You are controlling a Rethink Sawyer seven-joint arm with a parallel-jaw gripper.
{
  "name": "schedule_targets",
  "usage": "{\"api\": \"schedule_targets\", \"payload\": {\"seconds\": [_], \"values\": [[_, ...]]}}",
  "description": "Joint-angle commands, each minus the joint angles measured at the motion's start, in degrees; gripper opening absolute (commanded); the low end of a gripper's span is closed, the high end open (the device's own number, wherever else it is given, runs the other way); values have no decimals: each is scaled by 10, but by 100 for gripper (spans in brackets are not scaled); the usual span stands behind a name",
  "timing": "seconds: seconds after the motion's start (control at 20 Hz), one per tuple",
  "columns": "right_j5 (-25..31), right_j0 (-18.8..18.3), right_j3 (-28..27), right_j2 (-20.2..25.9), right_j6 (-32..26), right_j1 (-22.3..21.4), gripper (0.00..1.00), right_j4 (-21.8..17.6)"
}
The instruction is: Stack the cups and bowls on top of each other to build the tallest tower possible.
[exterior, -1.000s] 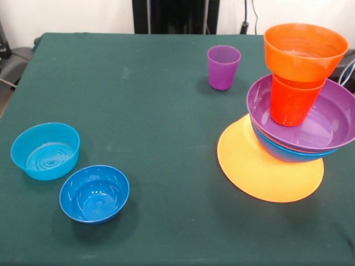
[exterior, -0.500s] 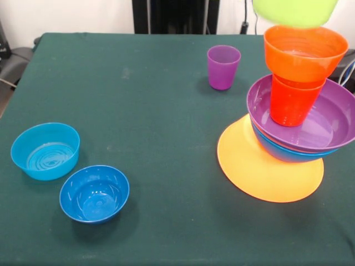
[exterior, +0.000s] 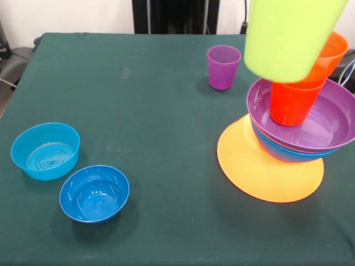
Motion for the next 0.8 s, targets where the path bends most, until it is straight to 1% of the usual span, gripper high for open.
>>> {"api": "schedule_targets", "payload": {"seconds": [0.05,0.25,0.45,0.6,0.8], "values": [[-13,16,-11,8,145,29,0,8],[5,21,-23,-5,144,30,0,16],[14,26,-12,-14,138,22,0,27],[-16,33,32,-13,137,12,0,34],[-39,41,75,-17,137,-3,0,43]]}}
